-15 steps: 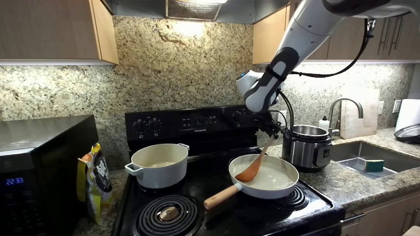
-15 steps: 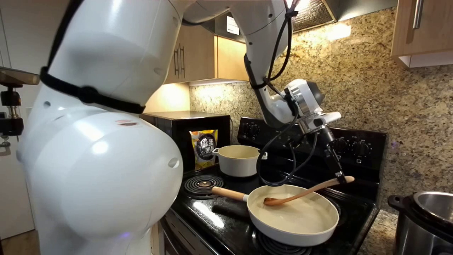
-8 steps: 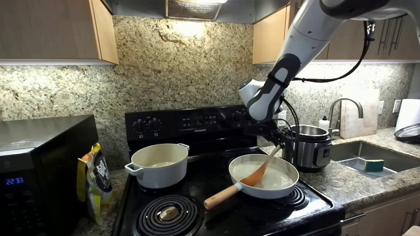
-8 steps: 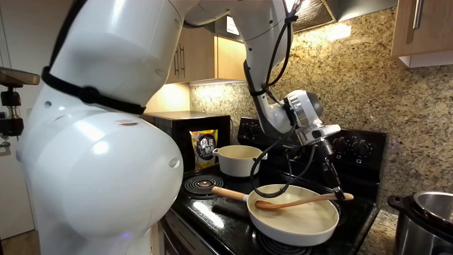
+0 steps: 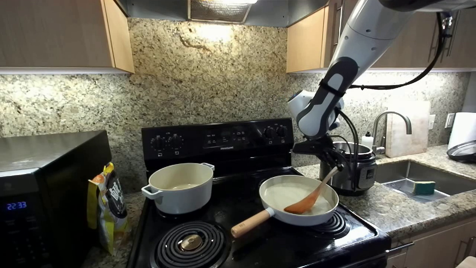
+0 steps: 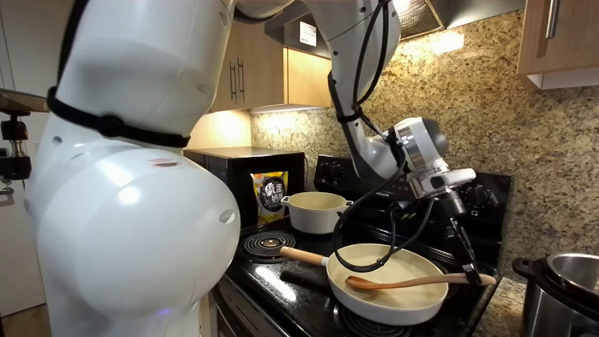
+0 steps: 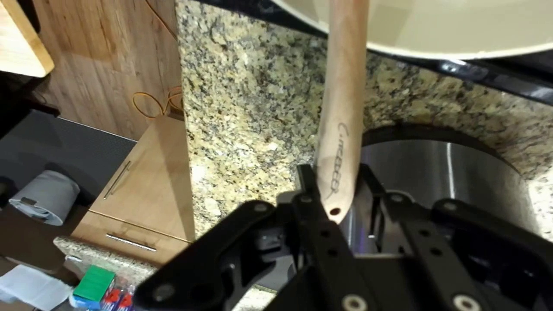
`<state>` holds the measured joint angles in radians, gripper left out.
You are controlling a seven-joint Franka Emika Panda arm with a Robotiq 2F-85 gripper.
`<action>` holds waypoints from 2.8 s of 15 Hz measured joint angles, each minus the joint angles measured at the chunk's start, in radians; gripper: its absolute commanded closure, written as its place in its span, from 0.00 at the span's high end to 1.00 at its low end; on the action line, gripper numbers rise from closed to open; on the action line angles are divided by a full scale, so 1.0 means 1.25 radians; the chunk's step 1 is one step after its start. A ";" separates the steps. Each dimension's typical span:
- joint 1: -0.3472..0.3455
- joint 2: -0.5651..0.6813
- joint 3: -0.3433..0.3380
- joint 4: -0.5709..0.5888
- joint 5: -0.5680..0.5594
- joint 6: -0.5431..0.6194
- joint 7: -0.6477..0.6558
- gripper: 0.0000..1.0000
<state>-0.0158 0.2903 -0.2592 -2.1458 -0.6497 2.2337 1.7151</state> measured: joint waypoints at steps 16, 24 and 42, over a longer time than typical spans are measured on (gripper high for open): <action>-0.053 -0.031 -0.032 0.091 -0.061 -0.086 0.000 0.12; -0.032 0.015 0.019 0.186 -0.087 -0.179 0.007 0.12; 0.032 0.109 0.127 0.225 -0.080 -0.158 0.008 0.12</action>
<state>0.0241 0.4265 -0.1000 -1.8641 -0.7496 2.0363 1.7251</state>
